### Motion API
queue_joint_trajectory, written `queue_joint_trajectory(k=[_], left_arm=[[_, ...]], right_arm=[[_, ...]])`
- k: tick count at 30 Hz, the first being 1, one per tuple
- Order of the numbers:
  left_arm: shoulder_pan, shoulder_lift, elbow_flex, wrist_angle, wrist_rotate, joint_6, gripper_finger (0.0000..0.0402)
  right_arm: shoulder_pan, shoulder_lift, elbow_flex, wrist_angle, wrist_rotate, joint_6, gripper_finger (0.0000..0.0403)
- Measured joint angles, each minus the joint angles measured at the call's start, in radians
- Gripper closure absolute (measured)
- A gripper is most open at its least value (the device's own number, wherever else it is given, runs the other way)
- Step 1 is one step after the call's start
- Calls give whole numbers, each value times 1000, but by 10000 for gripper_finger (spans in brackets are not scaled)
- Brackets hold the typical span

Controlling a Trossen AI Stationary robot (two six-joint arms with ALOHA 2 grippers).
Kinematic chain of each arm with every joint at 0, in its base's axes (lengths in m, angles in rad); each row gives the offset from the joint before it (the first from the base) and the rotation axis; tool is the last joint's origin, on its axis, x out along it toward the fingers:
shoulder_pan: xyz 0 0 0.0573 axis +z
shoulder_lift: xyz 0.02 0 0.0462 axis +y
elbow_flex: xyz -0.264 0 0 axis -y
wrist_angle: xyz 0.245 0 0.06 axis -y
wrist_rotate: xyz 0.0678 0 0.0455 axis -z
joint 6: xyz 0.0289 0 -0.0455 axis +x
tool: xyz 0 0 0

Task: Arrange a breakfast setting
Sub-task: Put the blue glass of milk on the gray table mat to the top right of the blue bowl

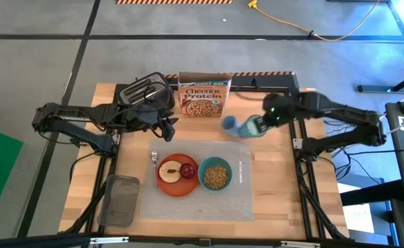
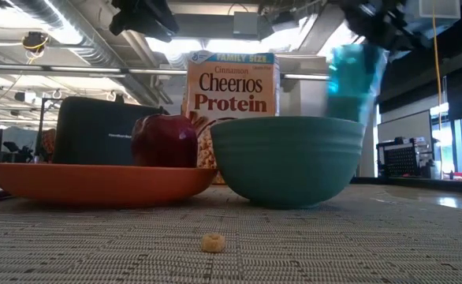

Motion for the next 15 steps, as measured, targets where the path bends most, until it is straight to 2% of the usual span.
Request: queue_joint_trajectory(k=[4, 7, 15], left_arm=[[-1, 0, 0, 0, 5, -3, 252], [-1, 0, 0, 0, 26, -4, 252], [-1, 0, 0, 1, 38, -5, 252]], right_arm=[[145, 62, 2, 135, 1, 101, 401], [213, 108, 1, 118, 14, 145, 401], [237, 233, 1, 144, 23, 122, 402]])
